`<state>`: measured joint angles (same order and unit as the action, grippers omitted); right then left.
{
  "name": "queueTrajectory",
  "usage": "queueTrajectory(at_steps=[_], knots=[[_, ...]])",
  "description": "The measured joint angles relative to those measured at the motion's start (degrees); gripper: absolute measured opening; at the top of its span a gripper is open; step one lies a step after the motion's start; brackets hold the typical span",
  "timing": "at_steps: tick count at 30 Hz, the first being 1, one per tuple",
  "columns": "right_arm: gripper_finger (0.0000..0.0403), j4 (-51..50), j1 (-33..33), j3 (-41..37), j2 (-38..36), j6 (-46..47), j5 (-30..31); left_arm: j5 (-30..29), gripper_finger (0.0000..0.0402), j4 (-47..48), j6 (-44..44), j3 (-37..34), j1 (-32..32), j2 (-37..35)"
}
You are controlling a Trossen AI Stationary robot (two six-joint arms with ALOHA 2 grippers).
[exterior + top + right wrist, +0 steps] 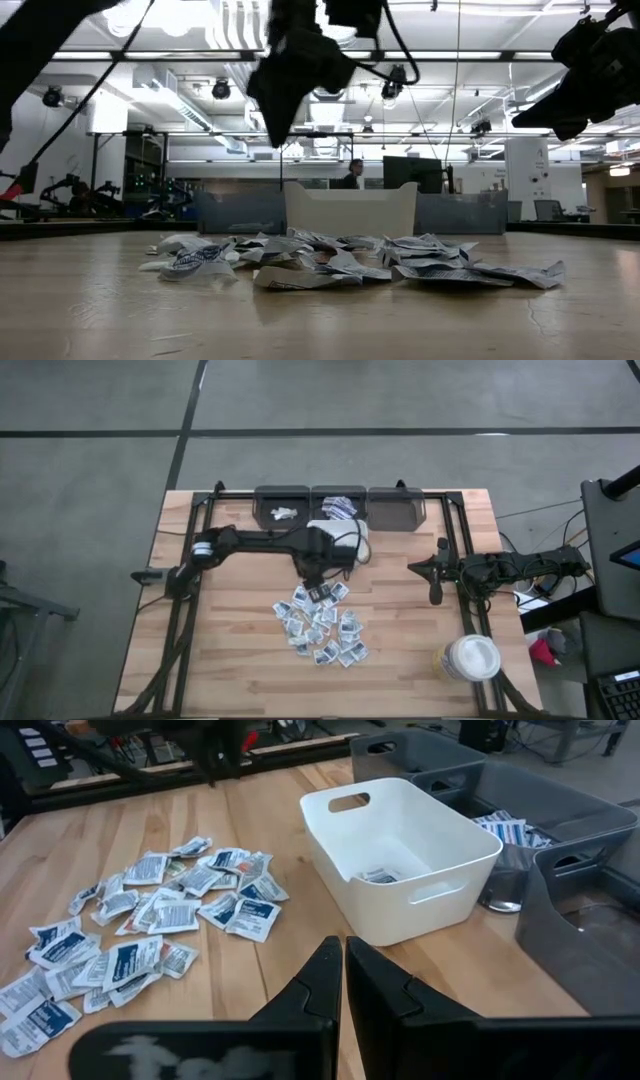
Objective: Pick & Place First Aid Supplies
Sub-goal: Put the blue alcohol pad into the white bin
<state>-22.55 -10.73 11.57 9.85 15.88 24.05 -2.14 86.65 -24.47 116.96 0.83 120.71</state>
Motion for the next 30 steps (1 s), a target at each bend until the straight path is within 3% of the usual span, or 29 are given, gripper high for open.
queueTrajectory(at_steps=[9, 16, 21, 30], knots=[[0.0018, -0.2, 0.0, 0.0, 0.0, 0.0, 0.0, 1.2, 0.0126, -21.5, -16.4, -26.1, -3.3, -12.9], [0.0018, -1.3, 0.0, 0.0, 0.0, 0.0, 0.0, 3.4, 0.0126, -31.0, -26.7, -43.3, -4.1, -21.5], [0.0018, -1.3, 0.0, 0.0, 0.0, 0.0, 0.0, 5.3, 0.0126, -35.1, -28.1, -49.7, -5.0, -23.0], [0.0018, -1.3, 0.0, 0.0, 0.0, 0.0, 0.0, 5.6, 0.0126, -37.1, -27.7, -52.9, -5.7, -22.6]])
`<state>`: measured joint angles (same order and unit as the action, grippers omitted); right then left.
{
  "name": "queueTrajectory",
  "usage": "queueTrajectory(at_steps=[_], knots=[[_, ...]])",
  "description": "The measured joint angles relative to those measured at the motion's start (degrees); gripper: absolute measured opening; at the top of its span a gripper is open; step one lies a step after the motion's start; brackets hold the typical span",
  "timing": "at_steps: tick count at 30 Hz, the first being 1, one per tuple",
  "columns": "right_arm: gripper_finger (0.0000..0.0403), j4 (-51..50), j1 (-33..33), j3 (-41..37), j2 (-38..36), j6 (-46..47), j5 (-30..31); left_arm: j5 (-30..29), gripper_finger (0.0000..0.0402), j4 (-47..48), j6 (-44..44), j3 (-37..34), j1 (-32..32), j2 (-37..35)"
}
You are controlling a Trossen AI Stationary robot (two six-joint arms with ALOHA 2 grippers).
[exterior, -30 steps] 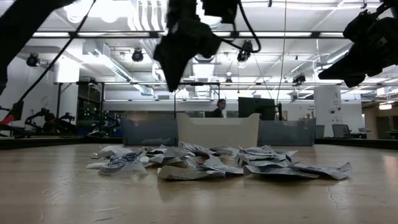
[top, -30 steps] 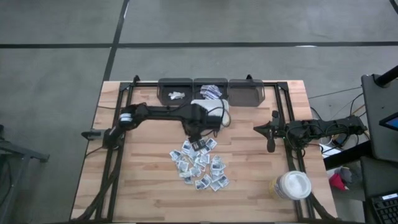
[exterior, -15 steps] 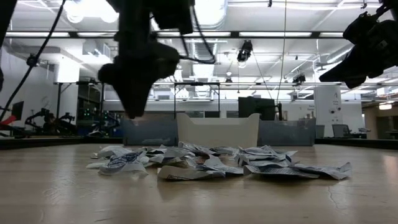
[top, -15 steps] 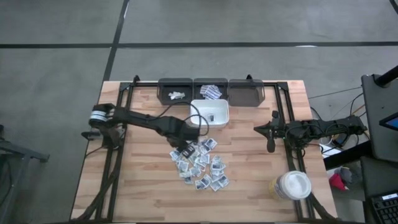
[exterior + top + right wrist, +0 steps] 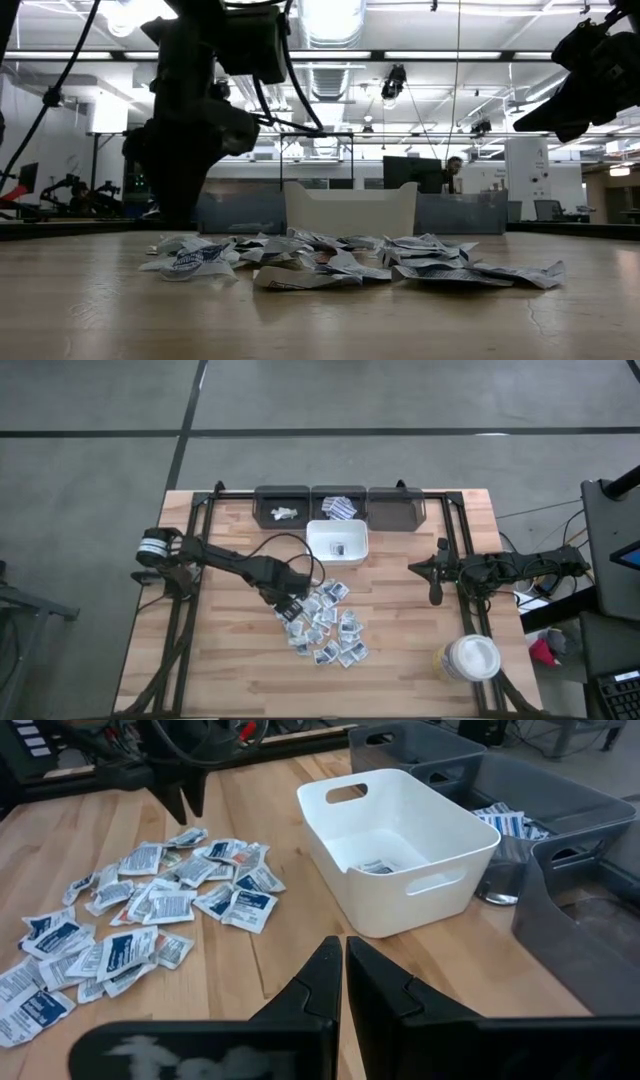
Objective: Pick & Place First Aid Supplies
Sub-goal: Put the blue alcohol pad into the white bin
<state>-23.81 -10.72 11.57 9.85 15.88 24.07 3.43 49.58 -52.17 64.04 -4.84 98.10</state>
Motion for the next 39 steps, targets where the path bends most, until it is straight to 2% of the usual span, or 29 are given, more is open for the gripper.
queueTrajectory(at_steps=[16, 19, 29, 39], knots=[[0.0018, 0.0, 0.0, 0.0, 0.0, 0.2, 0.0, -1.5, 0.0123, -7.7, -1.0, -6.1, 0.0, 0.0], [0.0018, 0.0, 0.0, 0.0, 0.0, 0.2, 0.0, -1.6, 0.0106, -7.8, -1.4, -6.8, 0.1, 0.0], [0.0018, 0.0, 0.0, 0.0, 0.0, 0.2, 0.0, -2.9, 0.0011, -8.7, -1.4, -7.3, 0.0, -0.1], [0.0018, 0.0, 0.0, 0.0, 0.0, 0.2, 0.0, -2.7, 0.0000, -8.1, 0.5, -6.1, 0.0, -0.4]])
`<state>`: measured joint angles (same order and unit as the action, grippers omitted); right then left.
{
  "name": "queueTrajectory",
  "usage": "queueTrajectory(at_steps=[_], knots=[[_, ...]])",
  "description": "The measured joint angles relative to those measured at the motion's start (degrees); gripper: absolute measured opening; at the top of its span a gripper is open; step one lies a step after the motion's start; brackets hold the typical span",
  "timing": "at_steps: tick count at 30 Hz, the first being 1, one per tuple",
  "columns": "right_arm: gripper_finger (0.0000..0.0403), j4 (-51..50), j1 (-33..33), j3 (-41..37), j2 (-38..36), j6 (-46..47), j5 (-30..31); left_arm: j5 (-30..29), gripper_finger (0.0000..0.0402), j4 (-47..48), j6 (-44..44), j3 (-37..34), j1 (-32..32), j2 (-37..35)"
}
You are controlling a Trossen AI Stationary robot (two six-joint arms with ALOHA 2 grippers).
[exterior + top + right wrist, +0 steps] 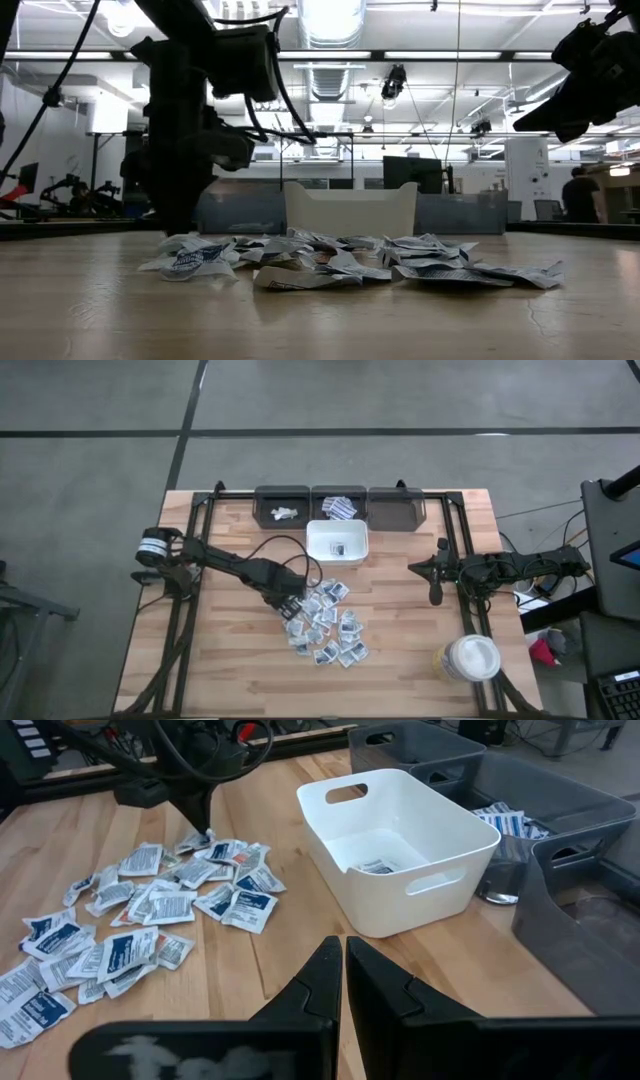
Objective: Pick & Place First Aid Supplies
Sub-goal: Put the blue alcohol pad into the white bin
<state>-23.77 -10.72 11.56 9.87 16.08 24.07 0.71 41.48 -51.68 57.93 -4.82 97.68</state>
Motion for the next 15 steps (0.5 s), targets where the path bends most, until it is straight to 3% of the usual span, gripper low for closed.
queueTrajectory(at_steps=[10, 15], knots=[[0.0018, 0.0, 0.0, 0.0, 0.0, 0.0, 0.0, 0.6, 0.0000, 2.9, 1.3, 0.2, 0.0, -4.8], [0.0018, 0.0, 0.0, 0.0, 0.0, -0.2, 0.0, 4.8, 0.0000, 1.8, 14.3, 1.2, -0.6, -8.4]])
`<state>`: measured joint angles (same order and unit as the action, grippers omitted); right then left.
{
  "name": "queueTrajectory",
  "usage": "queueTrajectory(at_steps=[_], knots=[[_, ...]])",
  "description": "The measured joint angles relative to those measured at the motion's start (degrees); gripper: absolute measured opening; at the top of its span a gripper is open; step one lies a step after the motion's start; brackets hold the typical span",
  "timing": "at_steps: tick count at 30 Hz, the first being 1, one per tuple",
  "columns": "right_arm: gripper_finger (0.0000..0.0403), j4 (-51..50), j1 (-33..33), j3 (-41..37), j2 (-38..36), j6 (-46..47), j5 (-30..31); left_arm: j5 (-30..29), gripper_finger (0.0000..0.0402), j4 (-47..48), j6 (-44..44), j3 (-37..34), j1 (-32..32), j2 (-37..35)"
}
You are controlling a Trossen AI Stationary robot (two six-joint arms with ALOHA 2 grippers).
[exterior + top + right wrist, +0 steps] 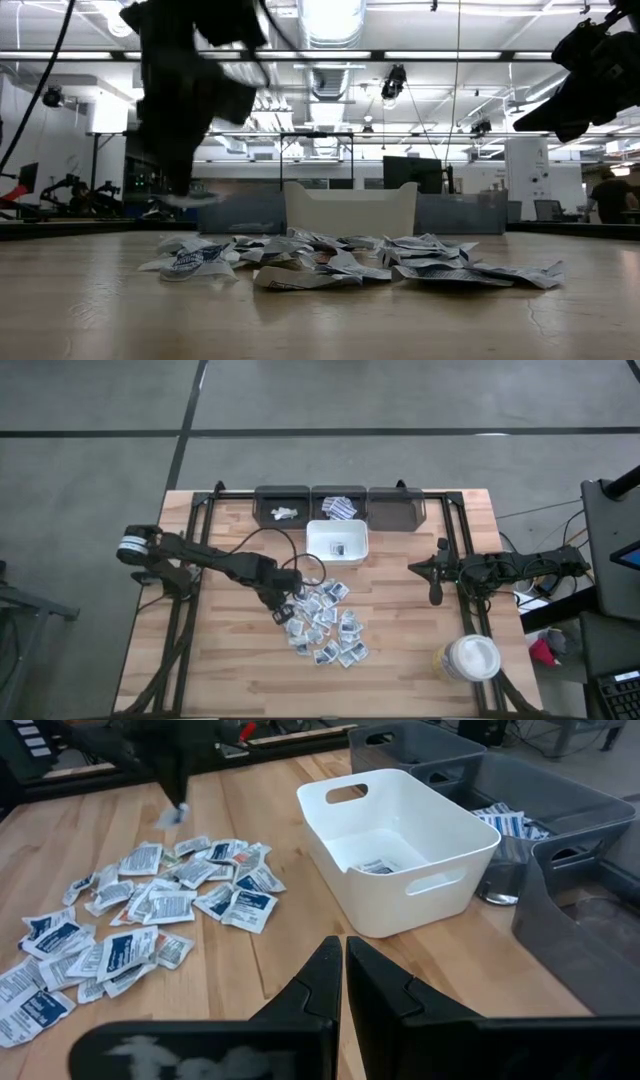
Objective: Pick & Place First Aid Supplies
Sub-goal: Put the blue alcohol pad into the white bin
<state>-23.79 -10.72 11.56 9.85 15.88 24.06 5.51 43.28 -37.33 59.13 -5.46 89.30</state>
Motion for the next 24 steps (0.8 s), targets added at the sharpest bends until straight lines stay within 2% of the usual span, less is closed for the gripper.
queueTrajectory(at_steps=[2, 4, 9, 13, 17, 21, 24], knots=[[0.0018, 0.0, 0.0, 0.0, 0.0, 0.0, 0.0, -0.5, 0.0000, -3.8, 2.9, 0.3, -0.1, -1.3], [0.0018, 0.0, 0.0, 0.0, 0.0, 0.0, 0.0, -3.6, 0.0000, -9.3, 2.9, 0.7, 0.0, -2.3], [0.0018, 0.0, 0.0, 0.0, 0.0, 0.0, 0.0, -16.8, 0.0000, -24.8, 2.3, 2.5, 0.7, -3.2], [0.0018, 0.0, 0.0, 0.0, 0.0, 0.0, 0.0, -27.6, 0.0000, -32.3, 2.5, 4.6, 2.6, -3.0], [0.0018, 0.0, 0.0, 0.0, 0.0, 0.0, 0.0, -33.6, 0.0000, -32.2, 1.6, 8.1, 6.3, -1.3], [0.0018, 0.0, 0.0, 0.0, 0.0, 0.0, 0.0, -33.5, 0.0000, -31.3, 5.8, 13.0, 9.8, 2.9], [0.0018, 0.0, 0.0, 0.0, 0.0, 0.1, 0.0, -32.1, 0.0000, -24.5, 10.4, 19.3, 11.9, 7.7]])
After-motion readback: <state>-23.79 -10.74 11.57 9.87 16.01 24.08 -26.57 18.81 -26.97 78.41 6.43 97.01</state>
